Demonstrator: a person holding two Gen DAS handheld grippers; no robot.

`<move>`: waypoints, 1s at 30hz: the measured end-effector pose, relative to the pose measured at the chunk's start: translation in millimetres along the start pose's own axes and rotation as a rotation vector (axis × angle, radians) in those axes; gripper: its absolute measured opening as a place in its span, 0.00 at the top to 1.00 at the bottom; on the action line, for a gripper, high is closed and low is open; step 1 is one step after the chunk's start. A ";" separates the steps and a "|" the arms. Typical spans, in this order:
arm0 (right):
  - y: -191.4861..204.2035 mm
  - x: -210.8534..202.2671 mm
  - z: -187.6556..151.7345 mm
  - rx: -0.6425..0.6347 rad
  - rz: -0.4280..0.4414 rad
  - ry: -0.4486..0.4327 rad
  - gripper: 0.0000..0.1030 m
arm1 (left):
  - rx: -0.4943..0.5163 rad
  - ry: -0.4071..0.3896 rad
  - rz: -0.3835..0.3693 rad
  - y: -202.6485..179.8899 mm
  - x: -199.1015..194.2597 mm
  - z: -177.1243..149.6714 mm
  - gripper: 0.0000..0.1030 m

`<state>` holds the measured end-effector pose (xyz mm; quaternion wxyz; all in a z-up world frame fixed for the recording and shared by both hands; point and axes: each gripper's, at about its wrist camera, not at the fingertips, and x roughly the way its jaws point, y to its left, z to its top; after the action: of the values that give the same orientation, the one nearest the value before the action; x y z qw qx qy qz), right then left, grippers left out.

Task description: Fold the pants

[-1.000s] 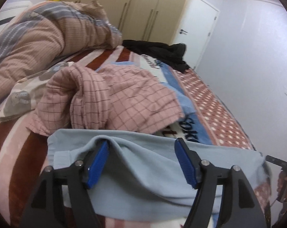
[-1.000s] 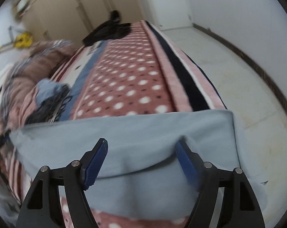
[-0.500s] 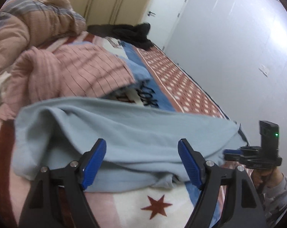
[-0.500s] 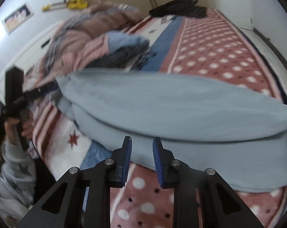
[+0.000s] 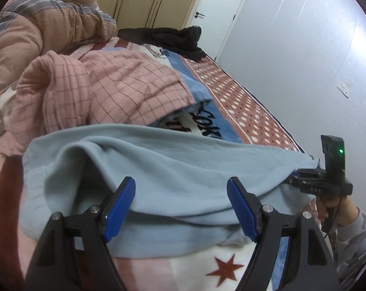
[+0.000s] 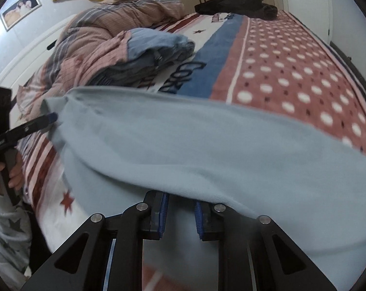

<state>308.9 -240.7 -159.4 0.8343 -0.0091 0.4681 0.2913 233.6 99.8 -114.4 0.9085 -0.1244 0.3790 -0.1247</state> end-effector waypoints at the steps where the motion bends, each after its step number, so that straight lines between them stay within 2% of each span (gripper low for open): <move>1: -2.0 2.1 4.9 -0.002 -0.015 0.000 0.89 | -0.001 -0.004 -0.001 2.1 0.0 1.6 0.28; 6: -25.9 17.2 29.6 0.030 -0.062 0.014 0.89 | -0.007 -0.004 -0.014 12.8 1.1 6.0 0.28; 9: -38.2 18.9 42.7 0.043 -0.099 -0.009 0.89 | -0.003 0.010 -0.023 17.3 4.0 6.9 0.28; 14: -47.4 23.2 50.0 0.072 -0.123 -0.005 0.87 | -0.005 0.038 -0.039 22.2 10.5 6.2 0.28; 16: -35.9 19.4 48.7 0.047 -0.118 -0.017 0.84 | -0.013 0.032 -0.026 24.6 8.5 5.8 0.28; 19: -9.8 15.2 45.7 0.003 -0.040 -0.028 0.83 | -0.028 0.018 -0.020 25.8 0.2 3.8 0.28; 21: 14.9 18.5 45.7 -0.052 -0.008 -0.016 0.80 | -0.061 0.030 -0.047 26.9 -4.9 -0.1 0.27; 24: 43.5 24.1 46.7 -0.112 0.022 -0.011 0.78 | -0.067 0.061 -0.048 27.9 -5.1 -7.9 0.26; 26: 56.0 25.5 43.6 -0.136 0.029 -0.012 0.77 | -0.062 0.057 -0.024 32.0 -4.1 -9.3 0.26; 29: 70.3 28.6 39.1 -0.167 0.036 -0.008 0.77 | -0.093 0.035 -0.039 43.9 -0.3 -1.1 0.26; 30: 72.5 30.5 38.0 -0.168 0.036 -0.005 0.77 | -0.092 0.032 -0.021 46.8 3.0 3.7 0.26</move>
<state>314.5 -155.0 -143.4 0.8262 -0.0699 0.4401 0.3447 244.4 143.2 -128.8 0.8943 -0.1683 0.3973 -0.1187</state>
